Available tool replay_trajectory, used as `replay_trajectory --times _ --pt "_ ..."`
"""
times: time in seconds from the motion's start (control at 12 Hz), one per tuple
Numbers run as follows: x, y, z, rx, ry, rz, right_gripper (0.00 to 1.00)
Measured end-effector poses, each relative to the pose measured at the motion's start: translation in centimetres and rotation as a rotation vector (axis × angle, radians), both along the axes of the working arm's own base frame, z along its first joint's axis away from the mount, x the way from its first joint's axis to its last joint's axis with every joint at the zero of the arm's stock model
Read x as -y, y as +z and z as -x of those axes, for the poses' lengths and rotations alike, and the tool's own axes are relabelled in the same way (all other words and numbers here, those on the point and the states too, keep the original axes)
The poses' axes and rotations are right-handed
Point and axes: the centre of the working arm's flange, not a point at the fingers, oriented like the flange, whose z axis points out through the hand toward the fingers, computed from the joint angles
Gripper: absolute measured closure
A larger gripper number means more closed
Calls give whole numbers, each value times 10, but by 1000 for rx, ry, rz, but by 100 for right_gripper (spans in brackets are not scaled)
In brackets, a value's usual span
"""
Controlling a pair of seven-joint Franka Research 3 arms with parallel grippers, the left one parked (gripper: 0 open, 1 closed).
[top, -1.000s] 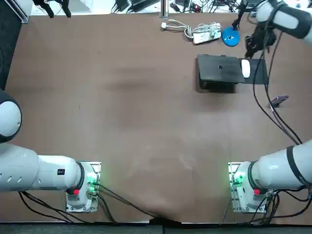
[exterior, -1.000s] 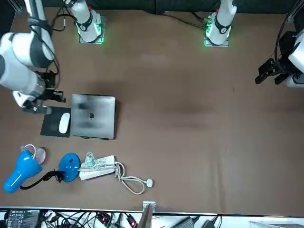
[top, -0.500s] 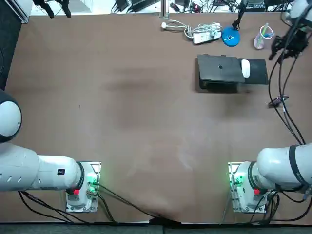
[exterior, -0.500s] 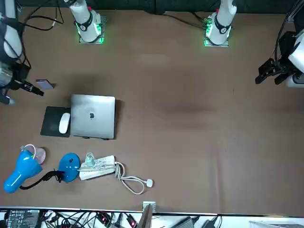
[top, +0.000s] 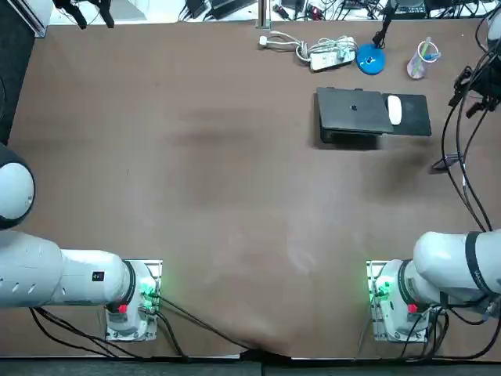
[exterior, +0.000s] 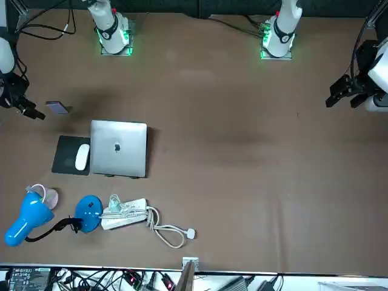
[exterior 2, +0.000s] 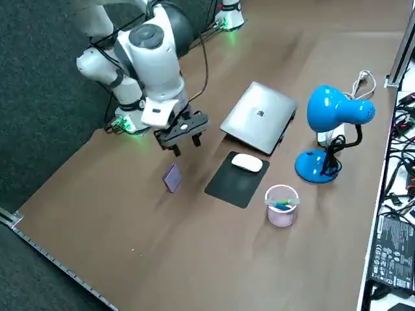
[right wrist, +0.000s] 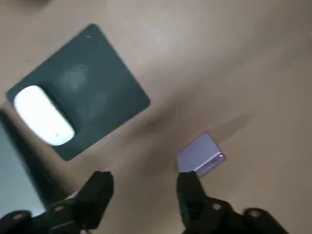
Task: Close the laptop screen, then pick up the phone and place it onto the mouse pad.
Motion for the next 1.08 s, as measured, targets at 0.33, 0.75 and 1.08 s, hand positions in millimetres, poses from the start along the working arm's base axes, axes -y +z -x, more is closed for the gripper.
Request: replay_trajectory --times 0.33,0.75,1.08 --pt "14 -29 29 -16 -59 -7 9" --pt "13 -73 62 37 -115 28 5" --pt "27 -76 76 37 -351 51 4"
